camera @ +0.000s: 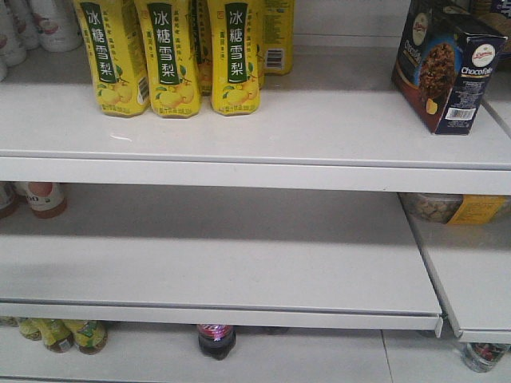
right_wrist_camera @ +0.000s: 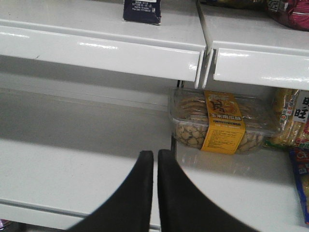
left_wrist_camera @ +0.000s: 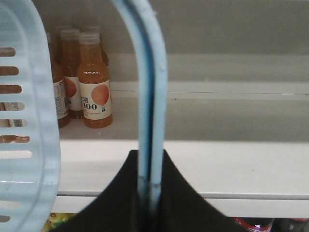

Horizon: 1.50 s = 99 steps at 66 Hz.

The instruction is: Left arm holds basket, right arm returns cookies

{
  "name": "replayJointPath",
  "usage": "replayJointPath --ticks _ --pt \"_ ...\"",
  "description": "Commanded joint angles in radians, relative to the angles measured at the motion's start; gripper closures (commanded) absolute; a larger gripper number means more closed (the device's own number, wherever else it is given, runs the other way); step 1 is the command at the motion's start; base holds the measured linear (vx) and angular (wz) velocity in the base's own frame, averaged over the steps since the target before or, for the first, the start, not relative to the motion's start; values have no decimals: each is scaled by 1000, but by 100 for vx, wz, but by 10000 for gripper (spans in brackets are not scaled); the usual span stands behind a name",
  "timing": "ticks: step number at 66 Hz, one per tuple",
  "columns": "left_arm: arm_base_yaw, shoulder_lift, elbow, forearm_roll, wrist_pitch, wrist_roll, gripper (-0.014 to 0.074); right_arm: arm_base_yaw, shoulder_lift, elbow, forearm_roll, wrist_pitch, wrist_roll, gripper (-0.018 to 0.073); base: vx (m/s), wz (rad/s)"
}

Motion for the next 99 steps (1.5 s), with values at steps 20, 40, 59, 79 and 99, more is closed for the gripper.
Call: replayJointPath --ticks 20,40,59,79,99 --pt "1 -18 -31 16 -107 19 599 -158 -144 93 48 -210 -74 570 0 0" --pt "1 -18 -31 16 -107 19 599 -155 -279 368 -31 -455 141 570 0 0" --pt "1 -18 -31 16 -107 19 599 -155 -279 367 -78 -453 208 570 0 0" --pt "1 -18 -31 16 -107 19 599 -93 -279 367 -71 -450 163 570 0 0" --pt "1 -18 -31 16 -107 19 599 -86 -279 367 -35 -447 126 570 0 0"
